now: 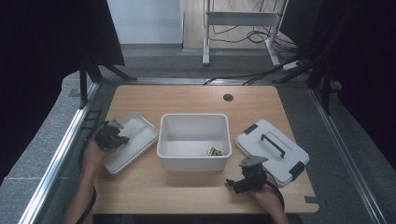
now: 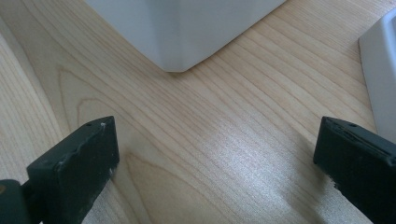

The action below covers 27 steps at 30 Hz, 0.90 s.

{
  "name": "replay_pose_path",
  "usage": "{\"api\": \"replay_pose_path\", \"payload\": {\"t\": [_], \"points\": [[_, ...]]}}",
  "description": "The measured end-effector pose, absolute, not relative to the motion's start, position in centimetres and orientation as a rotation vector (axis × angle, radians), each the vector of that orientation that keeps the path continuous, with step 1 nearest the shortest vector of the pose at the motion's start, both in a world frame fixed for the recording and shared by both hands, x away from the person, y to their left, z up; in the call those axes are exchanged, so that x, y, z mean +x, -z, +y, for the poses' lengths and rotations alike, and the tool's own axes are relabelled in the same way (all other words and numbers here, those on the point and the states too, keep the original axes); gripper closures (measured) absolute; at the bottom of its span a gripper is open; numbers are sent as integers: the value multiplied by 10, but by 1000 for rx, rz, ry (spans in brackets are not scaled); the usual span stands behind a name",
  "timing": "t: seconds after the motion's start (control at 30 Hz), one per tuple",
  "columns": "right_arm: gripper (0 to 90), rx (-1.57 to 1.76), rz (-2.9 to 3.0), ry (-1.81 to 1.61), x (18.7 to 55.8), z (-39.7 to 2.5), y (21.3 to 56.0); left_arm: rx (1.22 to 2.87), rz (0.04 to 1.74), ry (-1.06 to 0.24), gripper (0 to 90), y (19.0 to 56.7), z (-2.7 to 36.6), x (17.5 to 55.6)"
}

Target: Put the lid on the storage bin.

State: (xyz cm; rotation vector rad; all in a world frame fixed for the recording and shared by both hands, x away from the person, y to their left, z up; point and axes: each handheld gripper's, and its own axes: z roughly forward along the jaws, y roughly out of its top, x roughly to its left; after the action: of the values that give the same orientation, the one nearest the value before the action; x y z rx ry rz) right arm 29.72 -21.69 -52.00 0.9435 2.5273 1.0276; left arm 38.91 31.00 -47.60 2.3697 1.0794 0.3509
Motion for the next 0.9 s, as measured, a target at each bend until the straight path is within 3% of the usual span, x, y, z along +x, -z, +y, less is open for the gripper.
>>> {"api": "replay_pose_path", "payload": {"t": [0.6,0.9], "points": [[0,944,2527,-1025,297,-217,520,2426,687,-300,890,394,350,372],[0,944,2527,-1025,297,-217,520,2448,525,-254,890,368,343,369]]}}
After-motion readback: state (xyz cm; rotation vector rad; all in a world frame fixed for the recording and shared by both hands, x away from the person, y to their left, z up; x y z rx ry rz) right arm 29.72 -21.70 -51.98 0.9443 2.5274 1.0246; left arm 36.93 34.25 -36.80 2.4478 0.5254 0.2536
